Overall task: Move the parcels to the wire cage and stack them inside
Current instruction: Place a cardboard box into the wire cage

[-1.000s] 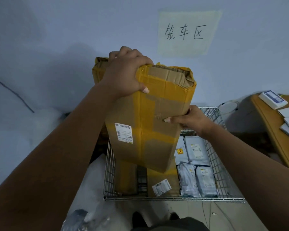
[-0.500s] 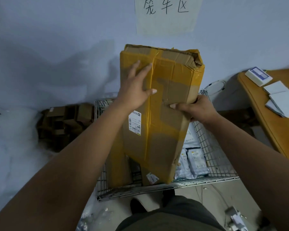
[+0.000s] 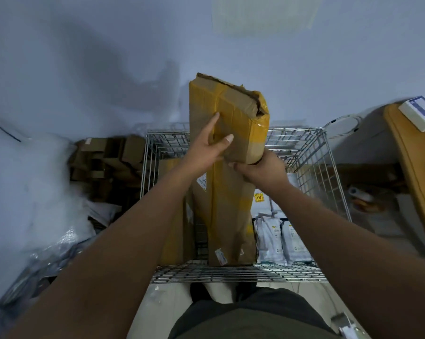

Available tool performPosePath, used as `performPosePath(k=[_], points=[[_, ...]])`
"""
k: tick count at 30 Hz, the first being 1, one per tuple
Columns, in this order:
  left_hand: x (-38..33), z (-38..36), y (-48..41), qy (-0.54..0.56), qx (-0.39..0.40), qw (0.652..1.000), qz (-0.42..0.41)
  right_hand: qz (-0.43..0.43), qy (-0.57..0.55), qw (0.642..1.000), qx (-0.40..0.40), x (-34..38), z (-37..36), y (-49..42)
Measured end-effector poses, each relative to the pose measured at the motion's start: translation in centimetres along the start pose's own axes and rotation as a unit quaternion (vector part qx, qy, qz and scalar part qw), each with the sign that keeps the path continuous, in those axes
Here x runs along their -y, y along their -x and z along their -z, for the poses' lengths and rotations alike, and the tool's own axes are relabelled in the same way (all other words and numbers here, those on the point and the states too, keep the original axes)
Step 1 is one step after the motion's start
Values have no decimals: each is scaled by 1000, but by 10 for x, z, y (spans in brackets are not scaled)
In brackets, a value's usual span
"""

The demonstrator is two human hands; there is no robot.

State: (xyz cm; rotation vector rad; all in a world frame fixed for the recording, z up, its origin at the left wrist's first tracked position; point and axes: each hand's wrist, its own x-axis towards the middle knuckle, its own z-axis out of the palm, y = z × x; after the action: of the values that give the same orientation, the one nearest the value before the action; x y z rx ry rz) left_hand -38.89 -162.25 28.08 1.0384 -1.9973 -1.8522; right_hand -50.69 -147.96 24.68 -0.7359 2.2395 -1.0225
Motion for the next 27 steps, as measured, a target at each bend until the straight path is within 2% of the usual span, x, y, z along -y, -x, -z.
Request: performPosePath(k=[9, 14, 22, 27], points=[[54, 11, -2, 77, -17, 997, 20, 8, -56, 997, 53, -22, -80, -5], [94, 20, -4, 103, -43, 993, 28, -7, -18, 998, 64, -37, -115, -6], [150, 36, -3, 99, -34, 994, 34, -21, 29, 997, 71, -55, -161, 0], [172, 36, -7, 93, -3, 995, 46, -20, 58, 995, 81, -63, -175, -6]])
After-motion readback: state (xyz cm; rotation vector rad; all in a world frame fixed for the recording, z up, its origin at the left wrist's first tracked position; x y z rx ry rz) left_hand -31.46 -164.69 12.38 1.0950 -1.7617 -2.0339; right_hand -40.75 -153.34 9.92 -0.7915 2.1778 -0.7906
